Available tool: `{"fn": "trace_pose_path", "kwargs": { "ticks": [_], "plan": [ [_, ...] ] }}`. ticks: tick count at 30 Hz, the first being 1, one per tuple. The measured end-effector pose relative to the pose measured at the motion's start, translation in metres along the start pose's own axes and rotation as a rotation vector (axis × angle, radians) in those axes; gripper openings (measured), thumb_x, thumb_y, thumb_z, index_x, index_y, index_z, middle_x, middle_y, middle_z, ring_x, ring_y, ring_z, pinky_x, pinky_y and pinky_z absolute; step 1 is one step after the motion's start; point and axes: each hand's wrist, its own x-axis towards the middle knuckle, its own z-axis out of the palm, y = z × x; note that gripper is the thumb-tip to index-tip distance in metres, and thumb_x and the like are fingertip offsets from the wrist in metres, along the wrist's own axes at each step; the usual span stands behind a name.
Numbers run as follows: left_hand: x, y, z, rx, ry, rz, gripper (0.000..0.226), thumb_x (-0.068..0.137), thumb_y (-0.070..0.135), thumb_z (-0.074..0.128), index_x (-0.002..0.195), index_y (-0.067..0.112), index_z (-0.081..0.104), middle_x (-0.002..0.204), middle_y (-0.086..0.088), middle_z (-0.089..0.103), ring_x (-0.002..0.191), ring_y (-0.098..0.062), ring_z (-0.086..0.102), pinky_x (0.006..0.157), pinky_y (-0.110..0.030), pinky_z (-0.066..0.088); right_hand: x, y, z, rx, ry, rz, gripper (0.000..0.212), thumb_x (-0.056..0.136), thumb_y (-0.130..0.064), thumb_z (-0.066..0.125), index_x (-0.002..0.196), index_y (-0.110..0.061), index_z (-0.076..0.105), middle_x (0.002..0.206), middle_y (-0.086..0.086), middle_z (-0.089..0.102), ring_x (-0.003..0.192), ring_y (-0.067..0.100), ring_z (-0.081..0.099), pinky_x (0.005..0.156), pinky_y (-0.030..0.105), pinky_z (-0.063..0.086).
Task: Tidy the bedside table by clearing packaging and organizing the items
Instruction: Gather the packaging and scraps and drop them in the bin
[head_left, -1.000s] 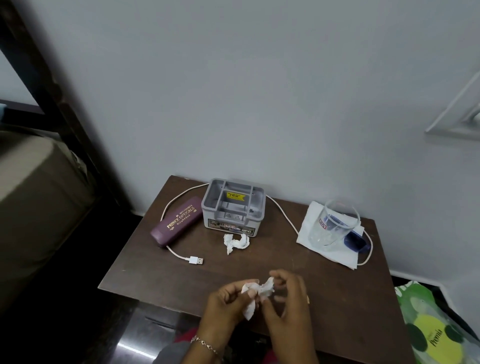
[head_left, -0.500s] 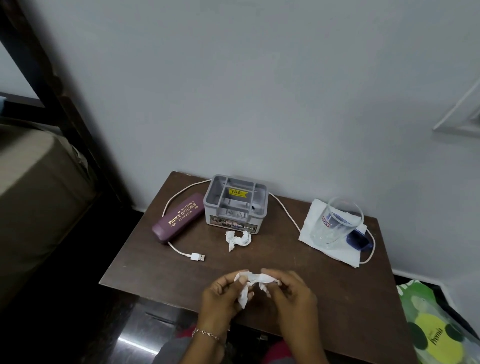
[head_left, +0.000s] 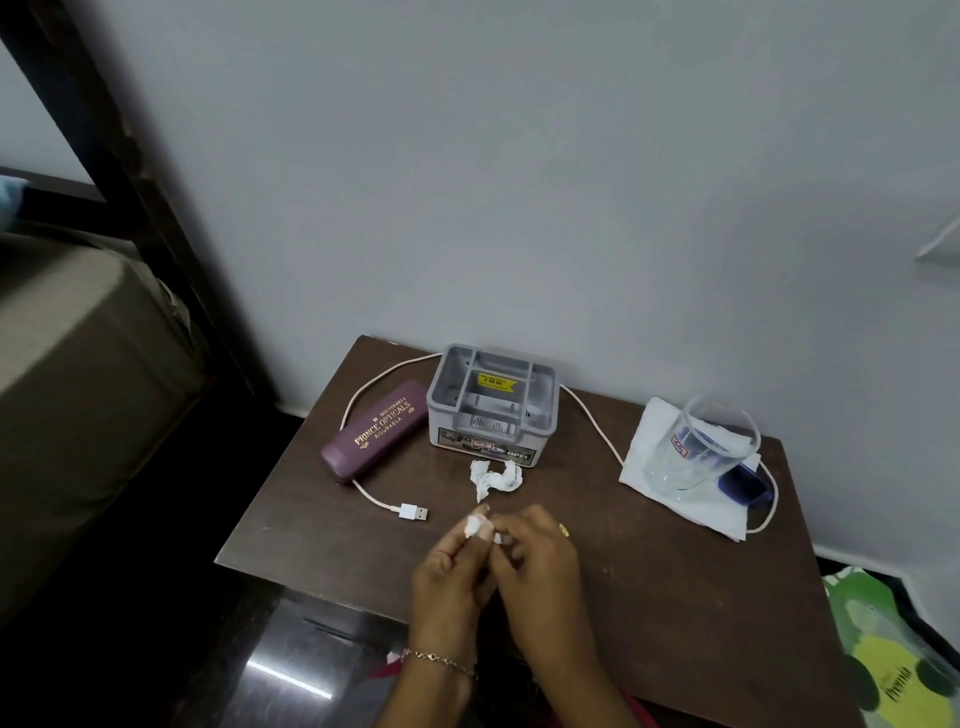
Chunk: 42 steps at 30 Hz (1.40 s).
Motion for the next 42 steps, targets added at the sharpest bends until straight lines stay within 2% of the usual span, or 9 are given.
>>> {"fn": "trace_pose_path", "kwargs": {
  "ticks": [4,7,12,18,21,24,31,35,42],
  "plan": [
    [0.011,0.005,-0.012,-0.028,0.114,0.062,0.028,0.09,0.006,0.053,0.116,0.003,0.062,0.097,-0.011,0.07,0.075,-0.007,0.069,0.065,-0.013,0.056,0.017,0.003,0.006,0.029,0.056,0.038,0.037,0.071,0.006,0.054,0.082,-0.024,0.071,0.089,-0.008,0.063,0.079,0.007,0.06,0.071,0.015,0.046],
    [0.015,0.007,-0.019,-0.031,0.161,0.106,0.025,0.089,0.006,0.054,0.112,0.003,0.063,0.115,-0.014,0.066,0.089,-0.011,0.066,0.066,-0.013,0.055,0.034,0.009,0.016,-0.157,0.09,-0.037,0.039,0.078,0.001,0.056,0.106,-0.022,0.066,0.11,-0.008,0.055,0.098,0.007,0.054,0.086,0.008,0.038],
    [0.014,0.009,-0.023,-0.017,0.142,0.136,0.031,0.09,0.005,0.052,0.121,0.001,0.054,0.106,-0.013,0.068,0.085,-0.01,0.068,0.062,-0.016,0.057,0.054,0.021,0.029,-0.407,-0.04,-0.021,0.022,0.089,-0.018,0.054,0.108,-0.018,0.065,0.114,0.001,0.054,0.105,0.018,0.054,0.085,0.026,0.046],
    [0.011,0.01,-0.021,-0.087,0.148,0.088,0.037,0.091,0.006,0.052,0.122,-0.012,0.045,0.105,-0.014,0.068,0.075,-0.004,0.071,0.062,-0.018,0.057,0.033,0.0,-0.001,0.187,0.086,0.225,0.018,0.081,-0.002,0.066,0.084,-0.019,0.073,0.09,-0.002,0.07,0.079,0.004,0.065,0.076,0.015,0.047],
    [0.006,0.006,-0.012,-0.105,0.087,0.037,0.034,0.093,0.009,0.049,0.121,-0.009,0.05,0.112,-0.02,0.066,0.074,-0.008,0.071,0.067,-0.021,0.058,0.008,-0.021,-0.028,0.757,-0.077,0.398,0.015,0.082,-0.001,0.064,0.092,-0.01,0.071,0.086,0.004,0.075,0.08,0.009,0.07,0.072,0.019,0.055],
    [-0.004,0.001,0.0,-0.059,0.002,-0.006,0.028,0.094,0.014,0.047,0.116,-0.002,0.055,0.095,-0.015,0.07,0.067,-0.01,0.071,0.059,-0.02,0.058,-0.01,-0.026,-0.045,0.833,-0.166,0.435,0.017,0.082,-0.004,0.065,0.097,-0.009,0.069,0.092,0.008,0.074,0.079,0.011,0.068,0.068,0.018,0.054],
    [-0.024,-0.013,0.028,0.136,-0.186,-0.061,0.023,0.085,0.008,0.059,0.107,0.002,0.059,0.093,-0.017,0.072,0.08,-0.022,0.068,0.063,-0.022,0.058,-0.027,-0.007,-0.066,0.589,0.015,0.304,0.044,0.076,0.006,0.068,0.105,-0.027,0.069,0.108,0.003,0.063,0.089,0.009,0.068,0.077,0.022,0.054],
    [-0.039,-0.025,0.048,0.17,-0.275,-0.108,0.026,0.088,0.015,0.047,0.111,0.01,0.059,0.106,-0.009,0.072,0.09,-0.022,0.067,0.079,-0.029,0.055,-0.044,0.009,-0.087,0.449,0.146,0.253,0.041,0.076,0.003,0.068,0.091,-0.035,0.074,0.096,-0.003,0.068,0.089,0.007,0.068,0.081,0.024,0.054],
    [-0.068,-0.067,0.089,0.642,-0.377,0.127,0.022,0.08,-0.004,0.062,0.085,0.015,0.073,0.083,0.002,0.077,0.076,-0.003,0.069,0.062,-0.012,0.05,-0.079,0.045,-0.137,0.526,0.484,0.335,0.037,0.076,0.006,0.067,0.08,-0.029,0.077,0.089,-0.006,0.073,0.084,0.006,0.069,0.072,0.017,0.053]
  ]
}}
